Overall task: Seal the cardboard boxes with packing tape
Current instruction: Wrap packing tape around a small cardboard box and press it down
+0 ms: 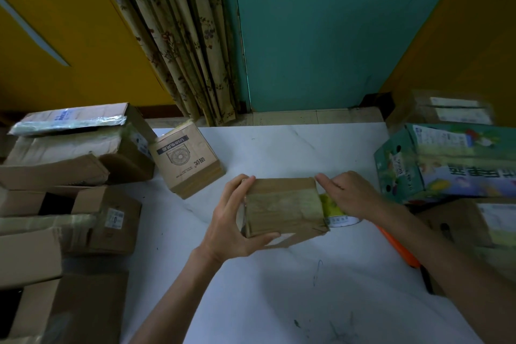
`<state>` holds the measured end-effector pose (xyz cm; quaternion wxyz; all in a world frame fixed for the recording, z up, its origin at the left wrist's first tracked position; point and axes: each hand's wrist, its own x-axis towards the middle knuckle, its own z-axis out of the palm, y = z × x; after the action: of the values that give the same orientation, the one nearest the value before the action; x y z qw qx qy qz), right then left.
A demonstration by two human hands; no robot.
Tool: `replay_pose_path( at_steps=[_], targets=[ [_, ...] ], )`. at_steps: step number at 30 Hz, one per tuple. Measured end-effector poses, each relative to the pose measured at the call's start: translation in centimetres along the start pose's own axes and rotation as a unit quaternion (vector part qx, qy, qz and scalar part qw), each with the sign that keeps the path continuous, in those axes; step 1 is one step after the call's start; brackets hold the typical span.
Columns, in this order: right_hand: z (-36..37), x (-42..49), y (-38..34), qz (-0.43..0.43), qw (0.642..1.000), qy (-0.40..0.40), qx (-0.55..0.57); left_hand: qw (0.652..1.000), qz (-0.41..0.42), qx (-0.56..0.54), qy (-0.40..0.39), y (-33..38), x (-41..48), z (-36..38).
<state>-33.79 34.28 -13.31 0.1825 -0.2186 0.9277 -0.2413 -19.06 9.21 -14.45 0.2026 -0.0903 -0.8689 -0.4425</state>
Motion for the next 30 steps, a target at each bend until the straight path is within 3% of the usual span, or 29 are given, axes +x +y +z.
replay_pose_path(
  at_steps=[4,7,12,14,19,21,26,30],
  targets=[
    [1.9,-0.1,-1.1,0.004,1.0,0.014,-0.017,0.999,-0.017,0.027,-0.039,-2.4,-1.5,-0.7],
    [2.9,0.0,-2.6,0.002,0.999,0.019,-0.045,0.989,-0.057,0.052,-0.126,-3.2,-1.8,-3.1],
    [4.2,-0.3,-4.9,0.011,0.994,0.031,-0.102,0.92,-0.117,0.269,-0.259,0.1,0.1,-5.2],
    [4.5,-0.4,-5.6,0.007,0.991,0.041,-0.124,0.896,-0.102,0.318,-0.292,2.8,1.6,-3.7],
    [4.7,-0.1,-6.4,-0.01,0.989,0.04,-0.14,0.875,-0.051,0.341,-0.339,4.7,4.0,2.0],
    [4.7,0.1,-6.3,0.005,0.993,0.05,-0.108,0.869,-0.055,0.35,-0.344,3.9,4.4,2.4],
    [5.4,-0.1,-4.3,0.031,0.988,0.037,0.147,0.88,-0.029,0.361,-0.309,3.0,3.6,2.3],
    [5.8,-0.4,-3.4,0.04,0.985,0.05,0.159,0.881,-0.027,0.357,-0.309,3.1,3.6,2.7]
  ],
)
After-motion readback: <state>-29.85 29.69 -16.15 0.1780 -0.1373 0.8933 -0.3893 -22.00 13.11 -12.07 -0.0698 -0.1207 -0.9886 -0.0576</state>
